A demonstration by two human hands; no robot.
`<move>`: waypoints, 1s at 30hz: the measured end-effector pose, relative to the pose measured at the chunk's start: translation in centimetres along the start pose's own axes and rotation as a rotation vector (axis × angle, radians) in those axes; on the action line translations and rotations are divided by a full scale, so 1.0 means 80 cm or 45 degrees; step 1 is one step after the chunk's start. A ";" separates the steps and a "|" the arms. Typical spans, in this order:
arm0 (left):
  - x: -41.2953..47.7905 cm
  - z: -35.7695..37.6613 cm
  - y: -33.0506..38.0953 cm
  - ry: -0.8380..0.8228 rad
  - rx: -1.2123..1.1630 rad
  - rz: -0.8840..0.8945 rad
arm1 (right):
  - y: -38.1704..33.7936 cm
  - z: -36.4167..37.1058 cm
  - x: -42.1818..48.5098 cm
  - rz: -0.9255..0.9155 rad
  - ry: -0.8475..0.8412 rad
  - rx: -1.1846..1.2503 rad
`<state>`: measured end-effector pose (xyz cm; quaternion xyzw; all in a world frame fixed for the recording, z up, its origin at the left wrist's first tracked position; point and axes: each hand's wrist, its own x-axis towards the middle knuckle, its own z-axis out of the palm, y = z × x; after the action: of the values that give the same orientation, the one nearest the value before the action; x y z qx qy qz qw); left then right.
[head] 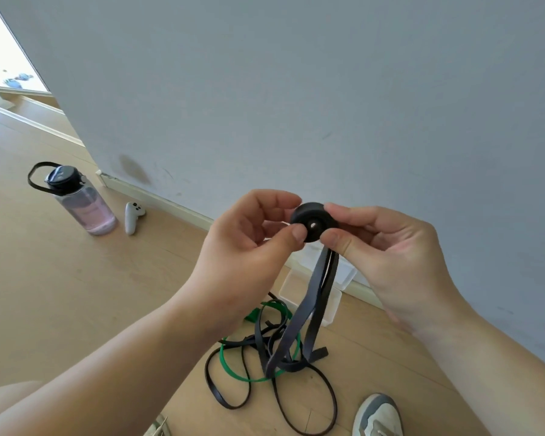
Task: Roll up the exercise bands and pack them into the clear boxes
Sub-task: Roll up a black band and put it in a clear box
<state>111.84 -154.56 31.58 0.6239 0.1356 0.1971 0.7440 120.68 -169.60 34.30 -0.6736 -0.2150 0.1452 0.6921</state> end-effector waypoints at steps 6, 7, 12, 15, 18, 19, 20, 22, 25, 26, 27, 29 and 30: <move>-0.010 0.011 0.000 -0.038 0.123 -0.057 | -0.002 -0.007 -0.001 -0.012 -0.012 -0.002; -0.010 0.012 0.001 -0.023 0.233 -0.038 | 0.000 -0.009 -0.001 -0.077 -0.032 -0.151; -0.006 0.008 0.005 -0.053 0.671 0.150 | 0.004 -0.015 0.001 -0.403 -0.203 -0.724; -0.008 0.009 0.006 -0.088 0.631 0.170 | 0.001 -0.012 0.000 -0.356 -0.208 -0.781; -0.002 0.004 0.005 -0.051 0.356 0.063 | -0.002 -0.009 0.003 -0.108 -0.061 -0.517; -0.001 0.002 0.005 -0.040 0.274 0.042 | -0.002 -0.008 0.004 -0.079 -0.018 -0.428; 0.000 0.002 0.005 -0.030 0.203 0.025 | -0.003 -0.008 0.004 -0.062 0.010 -0.348; 0.000 0.001 0.007 0.010 0.102 0.005 | -0.004 -0.006 0.003 -0.022 0.031 -0.240; 0.001 0.002 0.006 0.088 0.037 0.002 | -0.004 -0.004 0.002 -0.003 0.020 -0.225; 0.001 0.002 0.006 0.086 0.031 0.004 | -0.004 -0.004 0.002 -0.014 0.013 -0.218; 0.000 0.004 0.005 0.078 0.027 0.002 | -0.002 -0.003 0.001 -0.025 0.009 -0.200; -0.003 0.007 0.005 0.054 0.025 -0.017 | 0.000 -0.001 -0.001 -0.026 -0.013 -0.148; -0.005 0.009 0.005 0.044 0.032 -0.026 | 0.001 -0.001 -0.002 -0.031 -0.015 -0.143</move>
<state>111.76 -155.32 32.06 0.6283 0.1573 0.1985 0.7355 120.56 -169.73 34.18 -0.7078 -0.2351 0.1283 0.6537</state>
